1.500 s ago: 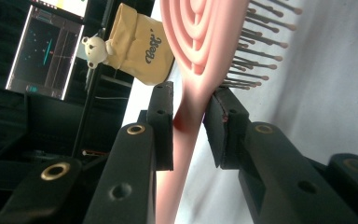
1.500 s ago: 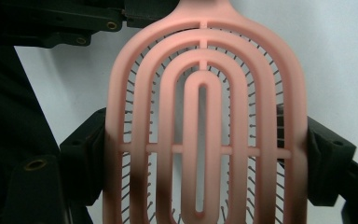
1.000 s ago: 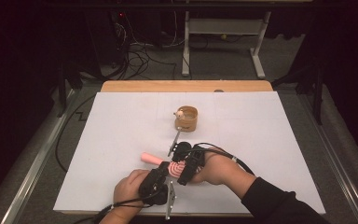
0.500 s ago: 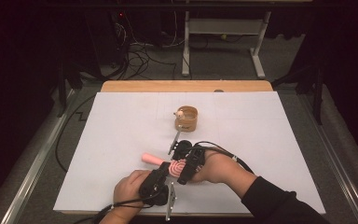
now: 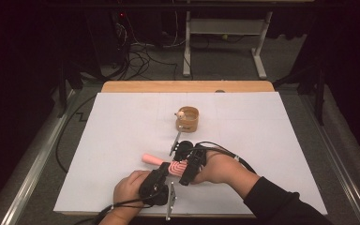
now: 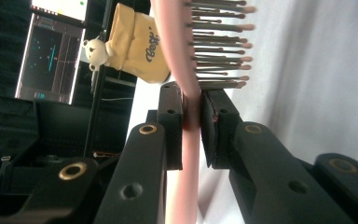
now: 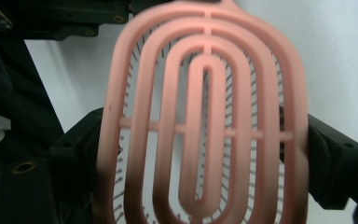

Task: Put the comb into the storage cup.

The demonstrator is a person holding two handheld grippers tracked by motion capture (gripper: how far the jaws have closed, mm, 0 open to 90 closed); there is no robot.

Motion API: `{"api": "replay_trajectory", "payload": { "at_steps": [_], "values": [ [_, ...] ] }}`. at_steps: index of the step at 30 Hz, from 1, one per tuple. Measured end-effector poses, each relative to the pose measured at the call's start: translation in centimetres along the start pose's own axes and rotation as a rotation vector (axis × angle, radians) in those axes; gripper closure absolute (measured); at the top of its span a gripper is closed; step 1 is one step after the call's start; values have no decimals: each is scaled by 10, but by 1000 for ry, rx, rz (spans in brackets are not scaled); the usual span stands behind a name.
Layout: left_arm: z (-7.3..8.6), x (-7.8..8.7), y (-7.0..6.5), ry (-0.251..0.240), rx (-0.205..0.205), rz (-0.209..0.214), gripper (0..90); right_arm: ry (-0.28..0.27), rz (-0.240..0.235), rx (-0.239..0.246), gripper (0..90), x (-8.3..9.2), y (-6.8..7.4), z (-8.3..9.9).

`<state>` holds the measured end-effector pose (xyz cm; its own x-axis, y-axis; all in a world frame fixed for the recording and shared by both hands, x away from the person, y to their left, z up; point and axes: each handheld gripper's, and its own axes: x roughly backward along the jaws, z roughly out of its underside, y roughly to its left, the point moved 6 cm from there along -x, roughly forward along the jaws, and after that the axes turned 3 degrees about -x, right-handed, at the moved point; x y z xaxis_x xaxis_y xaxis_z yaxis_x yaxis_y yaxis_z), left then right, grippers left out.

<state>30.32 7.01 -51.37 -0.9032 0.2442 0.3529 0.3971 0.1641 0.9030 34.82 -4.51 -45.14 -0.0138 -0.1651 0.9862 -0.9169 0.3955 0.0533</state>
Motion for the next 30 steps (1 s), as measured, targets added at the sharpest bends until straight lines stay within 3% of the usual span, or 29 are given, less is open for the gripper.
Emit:
{"api": "replay_trajectory", "payload": {
  "at_steps": [10, 15, 25, 30],
  "values": [
    [2, 1, 2, 8, -1, 0, 786, -3, 18, -1, 80, 8, -2, 4],
    [2, 1, 3, -4, 24, -4, 786, -6, 33, 17, 8, 11, -2, 4],
    [3, 1, 4, -9, 30, -5, 787, -11, 56, 4, 3, 19, -6, 8],
    [4, 0, 4, 0, 29, -5, 787, 1, 44, 9, 4, 14, -6, 9]
  ]
}}
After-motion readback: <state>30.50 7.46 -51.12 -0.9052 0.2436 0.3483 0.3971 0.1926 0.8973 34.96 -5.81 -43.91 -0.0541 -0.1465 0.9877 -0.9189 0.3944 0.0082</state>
